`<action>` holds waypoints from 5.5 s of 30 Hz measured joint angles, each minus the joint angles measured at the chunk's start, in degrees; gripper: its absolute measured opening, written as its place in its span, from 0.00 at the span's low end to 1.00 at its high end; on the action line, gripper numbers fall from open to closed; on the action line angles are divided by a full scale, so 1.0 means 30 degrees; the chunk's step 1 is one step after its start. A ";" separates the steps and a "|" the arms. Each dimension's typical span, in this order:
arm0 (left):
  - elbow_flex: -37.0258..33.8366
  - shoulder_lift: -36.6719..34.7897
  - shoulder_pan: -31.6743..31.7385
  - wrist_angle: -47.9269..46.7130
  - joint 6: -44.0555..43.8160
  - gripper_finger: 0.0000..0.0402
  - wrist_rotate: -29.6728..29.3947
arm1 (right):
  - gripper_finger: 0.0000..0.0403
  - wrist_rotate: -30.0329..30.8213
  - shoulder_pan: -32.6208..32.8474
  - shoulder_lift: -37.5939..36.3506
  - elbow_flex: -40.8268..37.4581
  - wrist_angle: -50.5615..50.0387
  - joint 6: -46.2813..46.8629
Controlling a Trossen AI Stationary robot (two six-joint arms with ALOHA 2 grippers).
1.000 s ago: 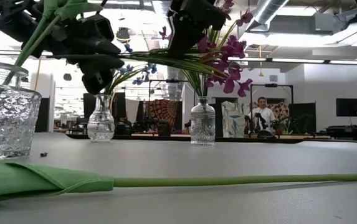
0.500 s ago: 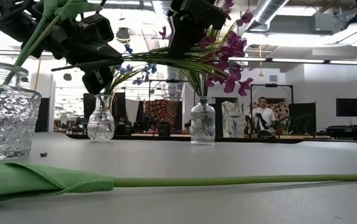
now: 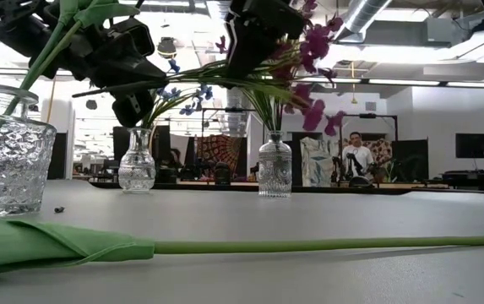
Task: Sort flowers into vase by color
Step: Put the violet flower into the top right transparent vase
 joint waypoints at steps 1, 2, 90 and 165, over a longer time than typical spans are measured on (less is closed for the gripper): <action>0.0000 0.0000 0.0000 0.0001 0.0003 0.01 -0.0086 | 0.41 0.0004 0.0038 0.0000 0.0000 0.0013 0.0000; 0.0000 0.0000 0.0000 -0.0005 0.0003 0.01 -0.0094 | 0.43 0.0001 0.0093 0.0000 0.0000 0.0029 0.0000; 0.2856 -0.0007 0.0000 0.8146 0.6135 0.01 -0.3011 | 0.50 -0.0095 0.0365 -1.8806 -2.6585 3.2391 0.5987; 0.2871 0.0000 -0.0583 0.7053 0.6327 0.02 -0.3091 | 0.50 -0.2565 -0.1382 -0.7745 -1.7362 3.7706 0.2841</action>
